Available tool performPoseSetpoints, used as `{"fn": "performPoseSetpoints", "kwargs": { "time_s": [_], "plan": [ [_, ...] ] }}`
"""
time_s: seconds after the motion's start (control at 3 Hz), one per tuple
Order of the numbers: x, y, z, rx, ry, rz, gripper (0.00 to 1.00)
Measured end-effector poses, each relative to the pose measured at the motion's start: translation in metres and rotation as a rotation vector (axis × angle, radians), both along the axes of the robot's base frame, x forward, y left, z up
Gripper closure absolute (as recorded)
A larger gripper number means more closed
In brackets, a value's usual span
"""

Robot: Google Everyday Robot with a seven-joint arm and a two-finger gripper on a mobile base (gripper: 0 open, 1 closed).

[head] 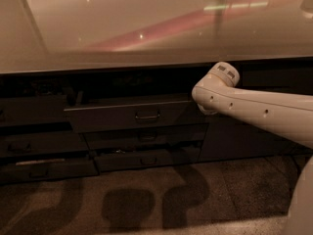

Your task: Open top drawer

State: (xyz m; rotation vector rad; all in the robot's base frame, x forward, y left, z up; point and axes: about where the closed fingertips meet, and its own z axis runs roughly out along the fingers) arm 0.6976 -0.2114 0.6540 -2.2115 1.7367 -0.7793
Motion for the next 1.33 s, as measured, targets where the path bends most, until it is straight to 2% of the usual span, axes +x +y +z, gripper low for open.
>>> {"fn": "performPoseSetpoints", "kwargs": {
  "time_s": [1.33],
  "plan": [
    [-0.0072, -0.0001, 0.0049, -0.003, -0.001, 0.011, 1.00]
  ]
}}
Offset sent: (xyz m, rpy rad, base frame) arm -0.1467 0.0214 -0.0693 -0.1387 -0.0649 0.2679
